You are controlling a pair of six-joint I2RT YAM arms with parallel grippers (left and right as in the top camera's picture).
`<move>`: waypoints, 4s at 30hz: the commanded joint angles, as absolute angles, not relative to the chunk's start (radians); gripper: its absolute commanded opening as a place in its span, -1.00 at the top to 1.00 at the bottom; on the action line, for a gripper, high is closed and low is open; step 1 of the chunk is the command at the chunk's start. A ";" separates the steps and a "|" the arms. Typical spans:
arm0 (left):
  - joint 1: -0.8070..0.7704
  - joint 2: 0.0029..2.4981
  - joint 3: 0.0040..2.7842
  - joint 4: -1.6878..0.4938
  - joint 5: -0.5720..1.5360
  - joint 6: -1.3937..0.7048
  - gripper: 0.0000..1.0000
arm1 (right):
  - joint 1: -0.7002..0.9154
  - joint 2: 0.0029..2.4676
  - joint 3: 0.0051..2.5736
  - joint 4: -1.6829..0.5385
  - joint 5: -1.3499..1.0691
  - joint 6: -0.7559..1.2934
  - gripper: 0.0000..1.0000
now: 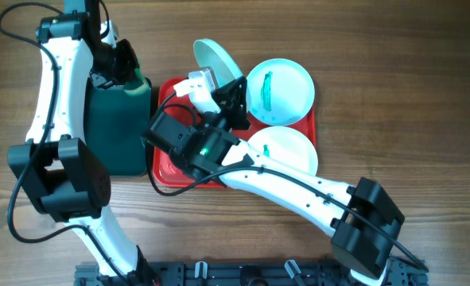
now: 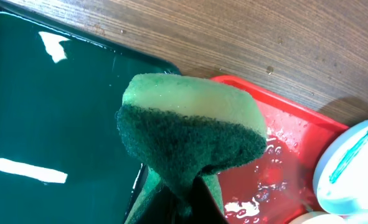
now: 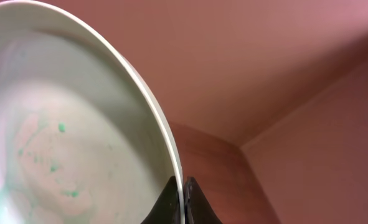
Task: Clean dirty plates on tray and stack at the side
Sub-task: 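Lift the cleaned plate with the right gripper and carry it right, then place the cleaned plate on the table right of the tray, then grasp the lower-right plate rim with the right gripper and drag it left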
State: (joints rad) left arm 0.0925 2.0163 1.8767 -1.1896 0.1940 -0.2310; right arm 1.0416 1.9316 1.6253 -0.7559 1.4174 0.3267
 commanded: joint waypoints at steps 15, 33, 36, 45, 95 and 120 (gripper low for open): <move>-0.097 1.993 1.881 -1.230 0.188 -0.244 0.92 | 0.167 1.725 1.623 -1.038 -0.227 0.285 0.91; -0.121 1.993 1.881 -1.201 0.189 -0.244 0.92 | -0.385 1.729 1.067 -0.616 -0.065 0.317 0.91; -0.121 1.993 1.881 -1.200 0.189 -0.244 0.92 | -0.385 1.729 1.031 -0.606 0.003 0.331 0.91; -0.121 1.993 1.881 -1.201 0.189 -0.244 0.92 | -0.384 1.727 1.074 -0.733 -0.005 0.348 0.39; -0.121 1.993 1.881 -1.188 0.181 -0.303 0.92 | 0.317 1.629 1.065 -0.914 -0.142 0.322 0.91; -0.121 2.025 1.881 -1.177 0.181 -0.303 0.92 | 0.556 1.971 1.240 -0.434 -0.258 0.635 0.46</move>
State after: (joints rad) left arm -0.1207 2.0163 1.8767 -1.1812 0.1867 -0.2916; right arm 0.5552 1.9484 1.2163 -0.4465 -0.1848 0.6704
